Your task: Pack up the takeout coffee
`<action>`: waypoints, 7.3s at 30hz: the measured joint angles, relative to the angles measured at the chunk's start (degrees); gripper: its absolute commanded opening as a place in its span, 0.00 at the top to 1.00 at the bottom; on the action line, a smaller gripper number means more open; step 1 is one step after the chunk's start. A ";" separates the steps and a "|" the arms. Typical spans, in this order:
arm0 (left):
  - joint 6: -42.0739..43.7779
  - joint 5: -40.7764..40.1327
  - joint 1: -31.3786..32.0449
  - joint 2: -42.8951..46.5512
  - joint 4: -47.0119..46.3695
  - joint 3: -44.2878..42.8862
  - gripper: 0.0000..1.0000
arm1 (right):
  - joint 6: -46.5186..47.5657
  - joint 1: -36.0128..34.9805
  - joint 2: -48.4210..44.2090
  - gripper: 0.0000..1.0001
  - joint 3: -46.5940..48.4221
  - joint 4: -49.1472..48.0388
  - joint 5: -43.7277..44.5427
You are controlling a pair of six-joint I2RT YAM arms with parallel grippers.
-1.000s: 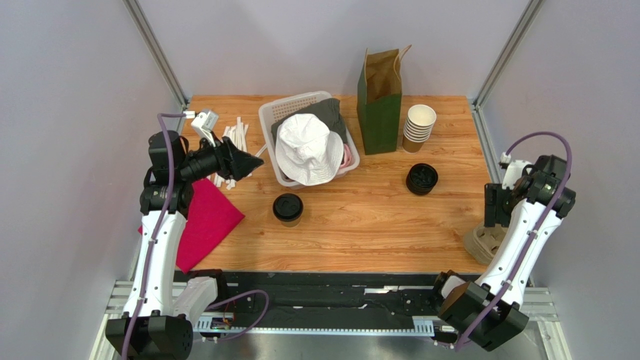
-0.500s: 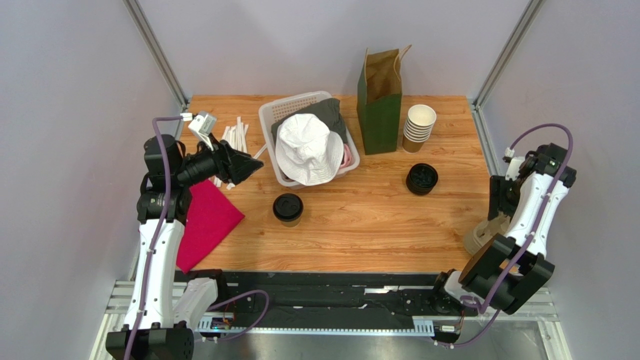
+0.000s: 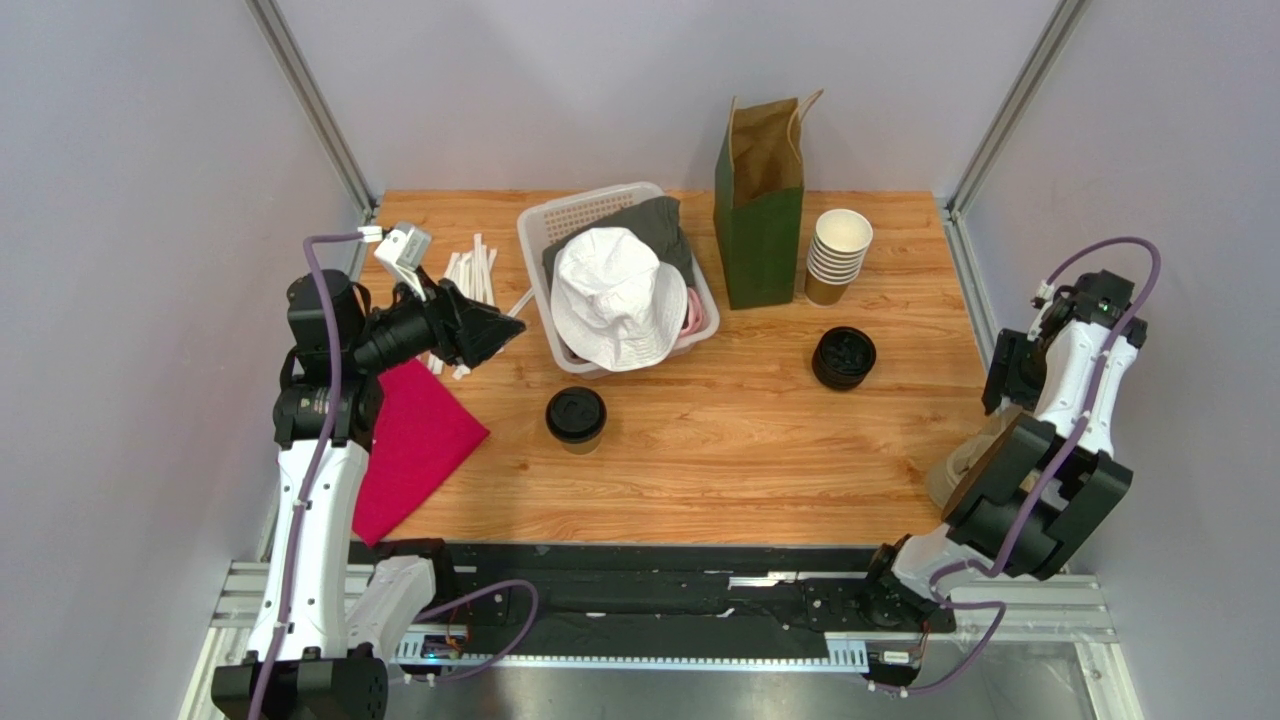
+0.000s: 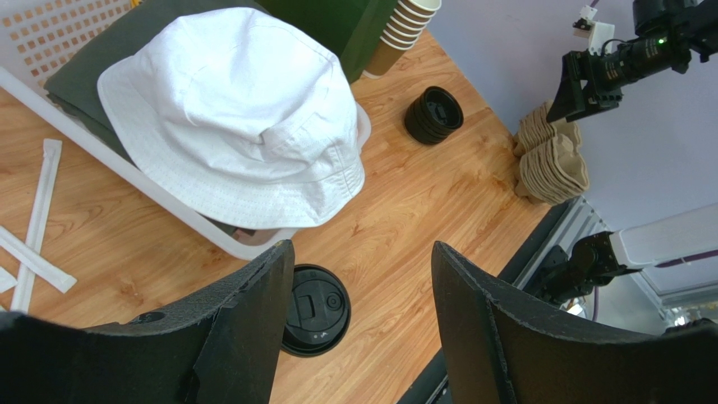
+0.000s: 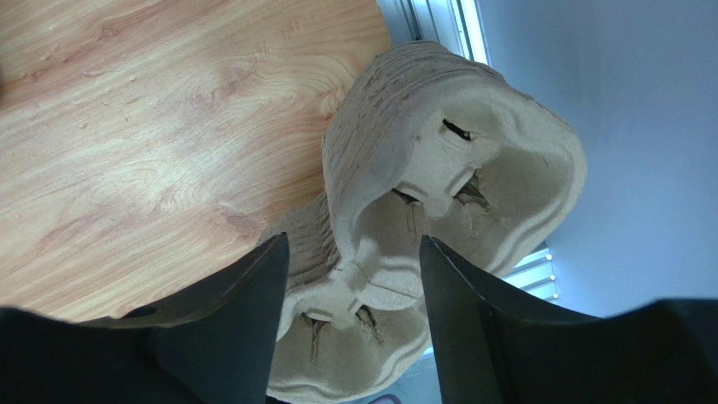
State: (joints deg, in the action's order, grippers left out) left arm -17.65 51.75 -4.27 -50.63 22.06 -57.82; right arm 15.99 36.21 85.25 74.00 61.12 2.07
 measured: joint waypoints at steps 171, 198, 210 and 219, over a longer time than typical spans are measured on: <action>1.33 -0.22 0.00 -0.48 0.46 1.86 0.31 | 0.31 -11.61 4.42 1.00 6.62 14.10 -8.83; 1.31 -0.24 0.00 -0.87 -0.24 2.08 0.31 | 0.31 -11.61 6.25 0.81 6.62 14.95 -10.36; 1.29 -0.24 0.00 -0.87 -0.52 2.75 0.31 | 0.11 -12.09 6.64 0.78 6.60 13.55 -9.79; 1.16 -0.22 0.00 -1.01 -0.66 2.75 0.31 | 0.22 -13.97 8.87 0.79 6.60 11.82 -8.13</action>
State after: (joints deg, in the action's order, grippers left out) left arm -16.49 51.53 -4.27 -51.64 21.41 -55.07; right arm 16.21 22.24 94.13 80.60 72.95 -6.07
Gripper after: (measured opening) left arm 0.687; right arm 0.225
